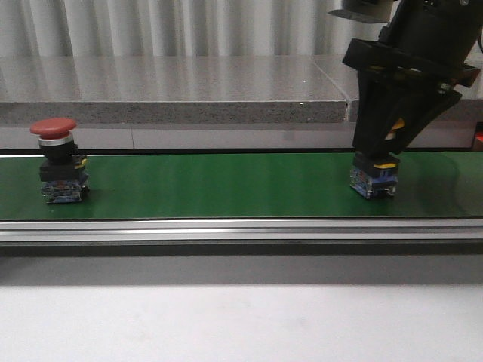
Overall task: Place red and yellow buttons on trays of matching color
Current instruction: 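Lower the right gripper onto the yellow button on the belt and grasp, then carry the yellow button into the yellow tray and open the right gripper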
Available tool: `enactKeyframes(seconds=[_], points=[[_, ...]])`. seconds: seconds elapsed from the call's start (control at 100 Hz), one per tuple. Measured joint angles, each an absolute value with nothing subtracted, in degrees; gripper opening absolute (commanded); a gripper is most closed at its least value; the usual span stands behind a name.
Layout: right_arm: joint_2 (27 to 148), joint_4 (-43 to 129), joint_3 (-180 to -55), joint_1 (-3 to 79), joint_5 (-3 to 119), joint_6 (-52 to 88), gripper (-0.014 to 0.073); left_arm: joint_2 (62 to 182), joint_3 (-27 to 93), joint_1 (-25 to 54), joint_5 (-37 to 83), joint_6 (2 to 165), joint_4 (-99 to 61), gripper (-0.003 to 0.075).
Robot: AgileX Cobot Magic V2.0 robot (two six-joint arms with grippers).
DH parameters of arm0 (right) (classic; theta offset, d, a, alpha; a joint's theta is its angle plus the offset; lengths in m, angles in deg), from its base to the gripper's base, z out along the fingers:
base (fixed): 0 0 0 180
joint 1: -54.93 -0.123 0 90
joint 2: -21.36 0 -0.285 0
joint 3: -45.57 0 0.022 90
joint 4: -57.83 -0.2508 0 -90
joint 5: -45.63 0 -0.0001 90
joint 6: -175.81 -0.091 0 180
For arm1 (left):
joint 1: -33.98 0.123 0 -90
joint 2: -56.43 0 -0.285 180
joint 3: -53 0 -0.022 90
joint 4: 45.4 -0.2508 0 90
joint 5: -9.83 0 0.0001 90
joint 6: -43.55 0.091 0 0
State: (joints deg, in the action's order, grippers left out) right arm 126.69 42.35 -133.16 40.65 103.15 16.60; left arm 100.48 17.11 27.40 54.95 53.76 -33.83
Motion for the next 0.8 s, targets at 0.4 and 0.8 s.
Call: enactKeyframes(seconds=[0.4,0.8], points=[[119.2,43.1,-132.2,44.3,102.0,9.8,-0.0027,100.5,17.1,27.4,54.9,53.8,-33.8,-0.002],[100.5,46.7,-118.1,60.2,102.1,2.3,-0.0027,100.5,17.1,27.4,54.9,53.8,-33.8,-0.002]])
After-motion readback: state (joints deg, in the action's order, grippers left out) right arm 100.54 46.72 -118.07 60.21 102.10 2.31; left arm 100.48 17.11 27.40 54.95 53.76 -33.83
